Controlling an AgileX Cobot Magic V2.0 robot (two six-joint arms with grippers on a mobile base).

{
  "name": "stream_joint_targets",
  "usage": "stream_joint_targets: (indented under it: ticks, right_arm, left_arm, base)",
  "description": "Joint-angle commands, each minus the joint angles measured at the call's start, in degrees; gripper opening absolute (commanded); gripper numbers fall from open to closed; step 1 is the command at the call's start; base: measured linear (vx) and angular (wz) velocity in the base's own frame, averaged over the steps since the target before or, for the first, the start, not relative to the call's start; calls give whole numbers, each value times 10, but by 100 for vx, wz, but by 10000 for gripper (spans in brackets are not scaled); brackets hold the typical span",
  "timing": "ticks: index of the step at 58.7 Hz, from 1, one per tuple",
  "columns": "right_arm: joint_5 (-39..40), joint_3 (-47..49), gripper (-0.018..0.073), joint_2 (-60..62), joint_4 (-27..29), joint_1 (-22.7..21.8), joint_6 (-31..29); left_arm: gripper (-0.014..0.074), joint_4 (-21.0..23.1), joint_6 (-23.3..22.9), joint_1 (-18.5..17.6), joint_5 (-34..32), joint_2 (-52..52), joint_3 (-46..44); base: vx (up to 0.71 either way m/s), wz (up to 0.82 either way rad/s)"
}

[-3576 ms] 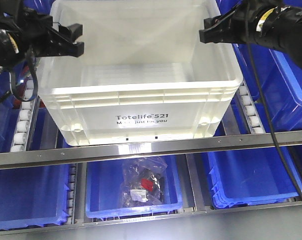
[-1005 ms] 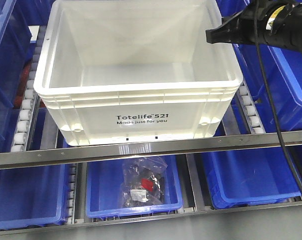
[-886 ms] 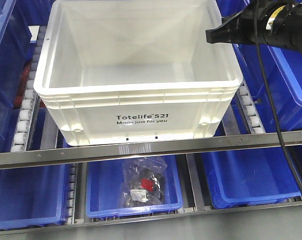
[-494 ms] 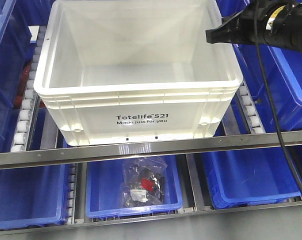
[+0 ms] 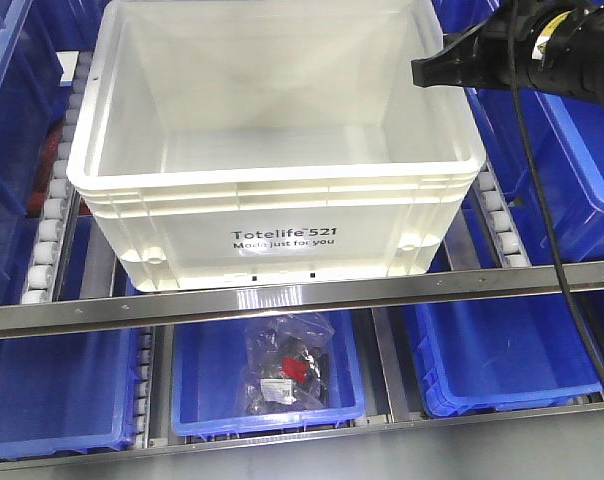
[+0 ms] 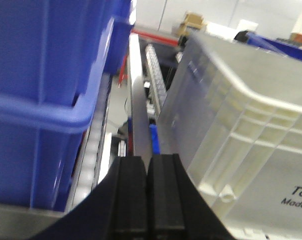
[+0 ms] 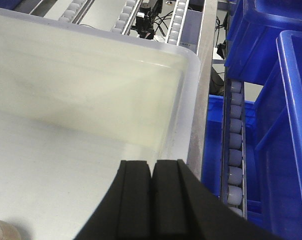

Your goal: Place moving items into box and shelve

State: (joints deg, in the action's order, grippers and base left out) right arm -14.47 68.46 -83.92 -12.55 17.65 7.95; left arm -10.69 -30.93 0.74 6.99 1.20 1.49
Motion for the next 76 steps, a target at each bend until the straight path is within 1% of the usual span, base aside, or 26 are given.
stream_joint_targets:
  ticks: [1, 4, 9, 15, 27, 35, 39, 41, 48, 60, 69, 76]
  right_arm:
    - [40, 20, -8, 22, -7, 1, 2]
    - [40, 20, -8, 22, -7, 1, 2]
    - [40, 20, -8, 22, -7, 1, 2]
    - [40, 20, -8, 22, -7, 1, 2]
    - [40, 20, -8, 22, -7, 1, 2]
    - [40, 20, -8, 22, -7, 1, 2]
    - [40, 20, -8, 22, -7, 1, 2]
    - [40, 20, -8, 22, -7, 1, 2]
    - [40, 20, -8, 22, -7, 1, 2]
    - [40, 20, -8, 22, -7, 1, 2]
    - [40, 20, -8, 22, -7, 1, 2]
    - [40, 20, -8, 22, -7, 1, 2]
  left_arm:
    - [-7, 42, -6, -6, -13, 7, -4]
    - [-7, 49, -3, -9, -3, 7, -5]
    - [-7, 47, 7, -9, -19, 7, -5]
    - [-7, 49, 38, -9, -45, 7, -5]
    - [-7, 48, 89, -9, -46, 7, -5]
    - [-7, 48, 144, -9, -45, 7, -5]
    - [-7, 48, 178, -9, -38, 7, -5]
    - [-7, 48, 188, -9, -32, 7, -5]
    - [-7, 49, 191, -9, -13, 7, -5]
    - [-7, 48, 192, -9, -9, 7, -5]
    - [-7, 21, 225, -9, -13, 7, -5]
    - [-7, 20, 216, -9, -26, 7, -5]
  base:
    - [0, 0]
    - [0, 0]
    - [0, 0]
    - [0, 0]
    - [0, 0]
    - [0, 0]
    - [0, 0]
    - [0, 0]
    - [0, 0]
    - [0, 0]
    - [0, 0]
    - [0, 0]
